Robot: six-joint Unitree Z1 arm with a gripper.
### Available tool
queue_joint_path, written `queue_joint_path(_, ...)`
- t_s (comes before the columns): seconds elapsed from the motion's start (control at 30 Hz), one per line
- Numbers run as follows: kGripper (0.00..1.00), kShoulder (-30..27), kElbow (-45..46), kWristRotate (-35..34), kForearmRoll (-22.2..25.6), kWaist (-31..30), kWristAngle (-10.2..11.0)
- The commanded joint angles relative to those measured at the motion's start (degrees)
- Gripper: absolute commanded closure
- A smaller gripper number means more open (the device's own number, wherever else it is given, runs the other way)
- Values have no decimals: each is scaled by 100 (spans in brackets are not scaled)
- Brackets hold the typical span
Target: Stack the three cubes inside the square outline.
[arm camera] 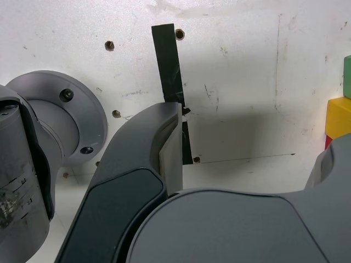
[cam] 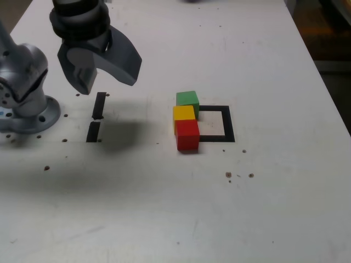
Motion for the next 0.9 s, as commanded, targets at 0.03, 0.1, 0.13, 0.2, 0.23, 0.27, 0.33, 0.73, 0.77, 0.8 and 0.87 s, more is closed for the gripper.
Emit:
queue_joint_path(0.03,11,-5,-25,-12,9,4,-9)
queue_joint_path(0.1,11,-2,-19,-12,9,4,-9)
queue_joint_path(0.13,11,-1,-17,-12,8,4,-9)
queue_joint_path(0.2,11,-2,-15,-12,10,4,-9)
queue_joint_path(0.23,11,-5,-15,-12,12,4,-9)
queue_joint_path(0.27,11,-5,-17,-12,13,4,-9)
queue_joint_path(0.33,11,-1,-22,-12,16,5,-9)
queue_joint_path(0.73,11,536,-321,-12,17,4,-12)
queue_joint_path(0.77,11,627,-372,-12,23,5,-16)
queue_joint_path(0.8,11,726,-434,-12,36,6,-24)
queue_joint_path(0.87,11,939,-593,-10,76,-1,-54)
